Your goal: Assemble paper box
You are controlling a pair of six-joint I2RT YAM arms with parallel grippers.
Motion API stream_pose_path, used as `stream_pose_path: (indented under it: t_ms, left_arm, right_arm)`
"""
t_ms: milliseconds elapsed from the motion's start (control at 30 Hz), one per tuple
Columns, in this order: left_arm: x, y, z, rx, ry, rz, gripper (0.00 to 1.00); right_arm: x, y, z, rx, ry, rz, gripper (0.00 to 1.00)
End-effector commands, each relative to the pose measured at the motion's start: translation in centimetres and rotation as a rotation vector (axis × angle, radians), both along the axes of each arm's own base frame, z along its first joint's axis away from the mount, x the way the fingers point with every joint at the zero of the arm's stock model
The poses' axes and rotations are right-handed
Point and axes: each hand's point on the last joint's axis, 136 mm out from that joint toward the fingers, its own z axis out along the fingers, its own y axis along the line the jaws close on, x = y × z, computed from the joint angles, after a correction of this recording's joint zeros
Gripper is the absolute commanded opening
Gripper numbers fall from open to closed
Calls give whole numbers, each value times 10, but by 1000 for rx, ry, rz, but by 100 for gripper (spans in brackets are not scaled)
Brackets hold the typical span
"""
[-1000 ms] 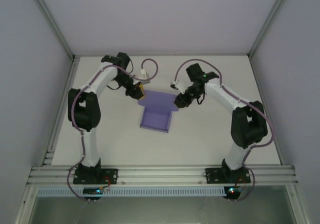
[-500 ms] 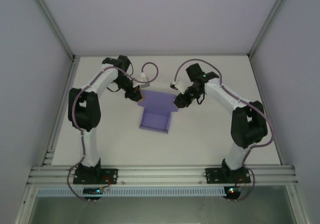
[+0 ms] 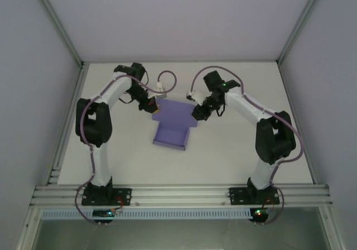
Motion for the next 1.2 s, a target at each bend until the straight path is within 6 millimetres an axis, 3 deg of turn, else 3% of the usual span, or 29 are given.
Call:
stream_pose_path:
  t_ms: [0, 200, 433, 600, 767, 933, 1067, 1167]
  left_arm:
    - [7, -9, 28, -35, -66, 65, 0]
    - [55, -9, 39, -43, -126, 406, 0]
    - [87, -30, 60, -159, -88, 853, 0]
    - [84, -53, 57, -163, -73, 1086, 0]
    - [92, -60, 50, -246, -35, 1297, 0]
    - [102, -65, 45, -346, 40, 1402, 0]
    - [101, -75, 42, -434, 117, 1422, 0]
    - [97, -74, 32, -407, 97, 1436, 0]
  right_arm:
    - [11, 7, 9, -13, -37, -48, 2]
    - [41, 7, 38, -51, -181, -339, 0]
    - [76, 6, 64, 12, -271, -719, 0]
    - [101, 3, 66, 32, -310, -909, 0]
    - [108, 14, 66, 110, -331, -1011, 0]
    - [111, 18, 53, 131, -325, -1098, 0]
    - [114, 28, 44, 175, -308, -1131, 0]
    - [114, 34, 36, 173, -302, -1143, 0]
